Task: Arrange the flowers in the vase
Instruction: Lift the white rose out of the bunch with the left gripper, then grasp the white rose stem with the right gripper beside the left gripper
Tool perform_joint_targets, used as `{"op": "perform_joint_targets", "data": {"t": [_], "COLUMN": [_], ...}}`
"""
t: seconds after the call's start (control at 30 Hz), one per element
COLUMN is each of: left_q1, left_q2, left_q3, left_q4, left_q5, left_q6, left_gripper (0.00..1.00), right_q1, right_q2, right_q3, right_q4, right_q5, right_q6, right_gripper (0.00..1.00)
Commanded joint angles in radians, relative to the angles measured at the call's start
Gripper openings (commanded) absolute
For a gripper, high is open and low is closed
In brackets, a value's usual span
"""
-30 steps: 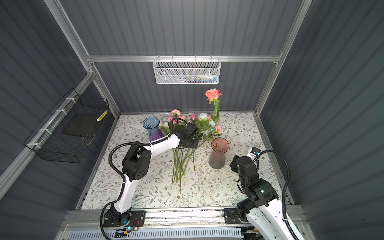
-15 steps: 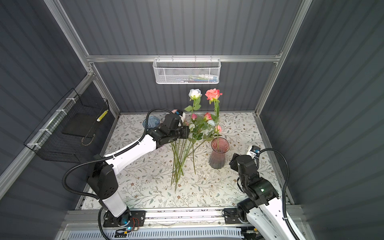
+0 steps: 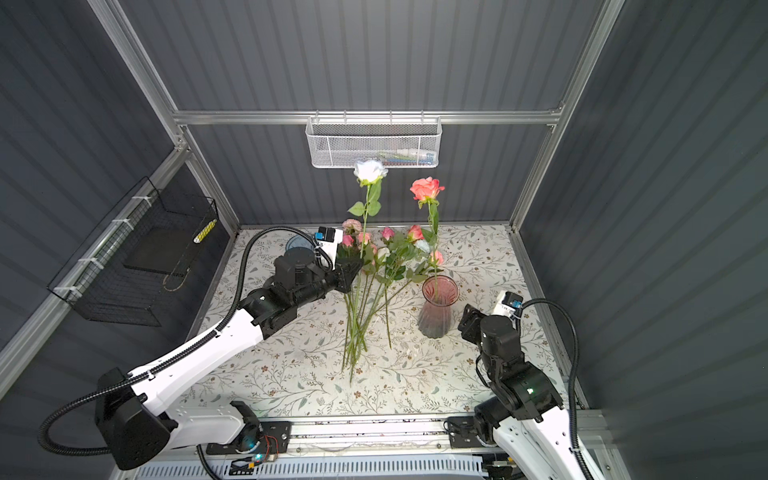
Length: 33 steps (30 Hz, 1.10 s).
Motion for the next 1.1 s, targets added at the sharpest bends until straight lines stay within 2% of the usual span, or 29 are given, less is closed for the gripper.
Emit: {"op": "perform_joint_targets", "data": {"t": [0.0, 0.1, 0.17, 0.27, 0.43, 0.57, 0.63, 0.87, 1.07], "left_q1": [-0.054, -0.147, -0.223, -0.288, -0.319, -0.320, -0.321, -0.321, -0.321], "left_q2": [0.015, 0.045, 0.061, 0.098, 0.102, 0.094, 0.088, 0.085, 0.083], "left_q3": [0.053, 0.094, 0.132, 0.197, 0.182, 0.169, 0.148, 0.145, 0.139], "left_q4": [0.021, -0.009, -0.036, -0.098, -0.041, -0.040, -0.008, -0.002, 0.004], "left_q5": [0.108, 0.101, 0.077, 0.064, 0.067, 0.073, 0.082, 0.058, 0.056], "left_q6": [0.083, 0.073, 0.096, 0.106, 0.060, 0.045, 0.034, 0.032, 0.032], "left_gripper": [0.00, 0.00, 0.00, 0.00, 0.00, 0.00, 0.00, 0.00, 0.00], "right_q1": [-0.001, 0.002, 0.002, 0.005, 0.023, 0.037, 0.039, 0.053, 0.055], "right_q2": [0.023, 0.100, 0.131, 0.190, 0.264, 0.272, 0.287, 0.316, 0.321], "right_q3": [0.149, 0.274, 0.319, 0.375, 0.391, 0.374, 0.376, 0.373, 0.371], "right_q4": [0.081, 0.120, 0.148, 0.192, 0.225, 0.247, 0.243, 0.264, 0.269], "right_q5": [-0.267, -0.496, -0.552, -0.654, -0.736, -0.723, -0.709, -0.703, -0.689], "right_q6": [-0.095, -0.133, -0.144, -0.152, -0.151, -0.143, -0.144, -0.125, -0.130], "right_gripper": [0.69, 0.68, 0.69, 0.70, 0.68, 0.66, 0.60, 0.27, 0.08]}}
